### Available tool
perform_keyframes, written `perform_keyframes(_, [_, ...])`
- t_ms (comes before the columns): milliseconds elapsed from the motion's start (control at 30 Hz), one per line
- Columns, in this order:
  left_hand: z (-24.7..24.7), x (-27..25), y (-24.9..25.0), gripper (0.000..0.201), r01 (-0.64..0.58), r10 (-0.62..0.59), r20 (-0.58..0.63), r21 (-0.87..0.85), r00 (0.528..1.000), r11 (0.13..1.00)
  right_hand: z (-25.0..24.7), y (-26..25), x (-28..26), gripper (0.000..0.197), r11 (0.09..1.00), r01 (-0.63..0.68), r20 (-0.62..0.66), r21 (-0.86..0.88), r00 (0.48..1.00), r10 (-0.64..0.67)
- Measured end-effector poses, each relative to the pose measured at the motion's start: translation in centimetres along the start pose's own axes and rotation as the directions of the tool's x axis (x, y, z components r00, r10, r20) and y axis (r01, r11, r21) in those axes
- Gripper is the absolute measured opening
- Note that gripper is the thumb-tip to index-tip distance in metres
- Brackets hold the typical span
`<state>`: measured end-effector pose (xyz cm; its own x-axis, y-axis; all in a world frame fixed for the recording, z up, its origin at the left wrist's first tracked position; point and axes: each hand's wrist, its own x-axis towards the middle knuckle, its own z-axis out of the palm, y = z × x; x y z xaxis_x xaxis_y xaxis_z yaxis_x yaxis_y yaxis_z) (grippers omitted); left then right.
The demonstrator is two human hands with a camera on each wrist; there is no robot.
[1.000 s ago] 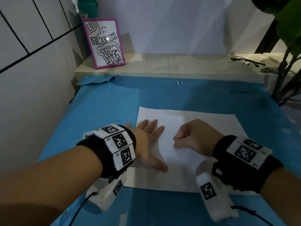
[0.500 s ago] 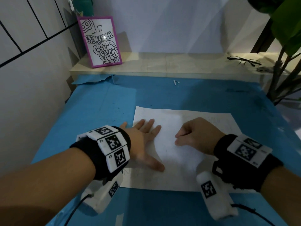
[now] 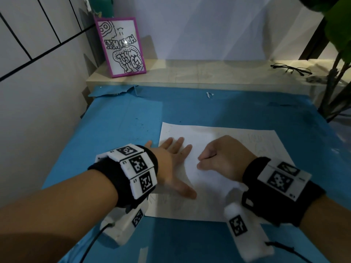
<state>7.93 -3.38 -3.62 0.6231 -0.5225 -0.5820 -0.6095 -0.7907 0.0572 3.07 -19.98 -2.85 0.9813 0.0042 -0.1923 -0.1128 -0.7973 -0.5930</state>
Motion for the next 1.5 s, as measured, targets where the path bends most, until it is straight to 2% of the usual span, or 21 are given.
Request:
perform_keyframes(67, [0.1,0.1,0.0,0.122,-0.001,0.001,-0.009,-0.001,1.0,1.0,0.5,-0.5,0.0,0.01,0.996,0.06,0.027,-0.064,0.998,-0.059])
perform_keyframes(200, [0.1,-0.1,0.0,0.121,0.003,-0.003,-0.016,-0.02,1.0,1.0,-0.4,-0.4,0.7,0.012,0.999,-0.017,-0.044,-0.034,0.999,0.016])
perform_keyframes(333, [0.0,-0.3,0.1,0.12,-0.004,0.004,-0.021,-0.009,1.0,1.0,0.6,-1.1,0.2,0.013,0.989,0.093,0.035,-0.115,0.995,-0.089])
perform_keyframes(400, [-0.1,-0.4,0.2,0.119,0.006,-0.006,-0.014,-0.02,1.0,1.0,0.1,-0.6,0.6,0.01,0.994,0.033,-0.005,-0.109,0.999,-0.034])
perform_keyframes(467, [-0.3,-0.6,0.3,0.118,0.006,-0.006,0.002,-0.027,1.0,1.0,-0.5,0.5,1.3,0.009,0.998,-0.036,-0.107,-0.05,0.994,0.031])
perform_keyframes(533, [-0.4,-0.7,0.3,0.118,0.001,0.0,0.025,-0.027,1.0,1.0,-0.4,1.4,1.1,0.008,0.982,-0.085,-0.185,0.168,0.976,0.116])
perform_keyframes(667, [-1.1,-1.0,0.9,0.114,0.007,-0.007,-0.005,0.09,1.0,0.996,0.2,3.1,0.5,0.012,0.792,-0.18,-0.151,0.584,0.934,0.323])
perform_keyframes(767, [-1.1,-1.9,3.9,0.085,-0.126,0.154,-0.065,0.309,0.986,0.943,0.1,4.1,0.8,0.012,0.519,-0.164,-0.073,0.839,0.911,0.406])
perform_keyframes(833, [-0.3,-2.5,6.4,0.066,-0.287,0.284,0.051,0.279,0.957,0.916,0.2,4.3,0.8,0.01,0.427,-0.134,-0.051,0.894,0.917,0.395])
perform_keyframes(900, [0.6,-2.3,7.0,0.061,-0.358,0.339,0.127,0.178,0.932,0.917,0.2,4.5,0.7,0.01,0.41,-0.115,-0.056,0.905,0.923,0.382])
perform_keyframes(933, [0.6,-1.8,6.4,0.061,-0.322,0.311,0.089,0.155,0.946,0.934,0.3,4.5,0.6,0.01,0.399,-0.102,-0.062,0.911,0.924,0.378])
perform_keyframes(1000, [0.1,-0.1,3.7,0.066,-0.09,0.099,-0.066,0.13,0.993,0.987,0.3,4.6,0.6,0.011,0.389,-0.081,-0.078,0.918,0.924,0.375])
perform_keyframes(1067, [-1.1,0.7,1.3,0.074,0.198,-0.184,-0.135,0.1,0.974,0.975,0.3,4.5,0.7,0.012,0.39,-0.069,-0.095,0.918,0.918,0.385])
perform_keyframes(1100, [-1.6,0.8,0.9,0.076,0.249,-0.234,-0.147,0.091,0.961,0.964,0.3,4.5,0.7,0.012,0.389,-0.065,-0.099,0.919,0.916,0.389])
perform_keyframes(1167, [-1.7,0.0,2.2,0.074,0.133,-0.104,-0.159,0.187,0.982,0.973,0.3,4.5,0.7,0.013,0.384,-0.062,-0.102,0.921,0.915,0.391])
perform_keyframes(1267, [0.3,-2.5,5.6,0.065,-0.289,0.304,-0.013,0.276,0.953,0.917,0.3,4.6,0.7,0.012,0.383,-0.055,-0.101,0.922,0.921,0.375])
perform_keyframes(1333, [0.8,-2.8,5.2,0.058,-0.376,0.353,0.129,0.278,0.927,0.884,0.3,4.6,0.7,0.011,0.398,-0.05,-0.108,0.916,0.925,0.364])
perform_keyframes(1367, [0.5,-2.2,4.1,0.056,-0.305,0.277,0.131,0.335,0.952,0.892,0.4,4.6,0.7,0.01,0.402,-0.049,-0.109,0.914,0.926,0.361])
perform_keyframes(1433, [-0.7,-1.0,1.3,0.061,0.046,-0.048,0.0,0.301,0.999,0.952,0.4,4.6,0.6,0.01,0.419,-0.054,-0.111,0.906,0.927,0.359])
perform_keyframes(1467, [-1.4,-0.5,0.1,0.066,0.21,-0.203,-0.056,0.222,0.978,0.952,0.4,4.6,0.6,0.008,0.439,-0.057,-0.117,0.897,0.926,0.358])
perform_keyframes(1500, [-2.3,-0.4,-0.6,0.07,0.283,-0.272,-0.085,0.17,0.959,0.944,0.4,4.6,0.6,0.006,0.468,-0.063,-0.122,0.881,0.926,0.356])
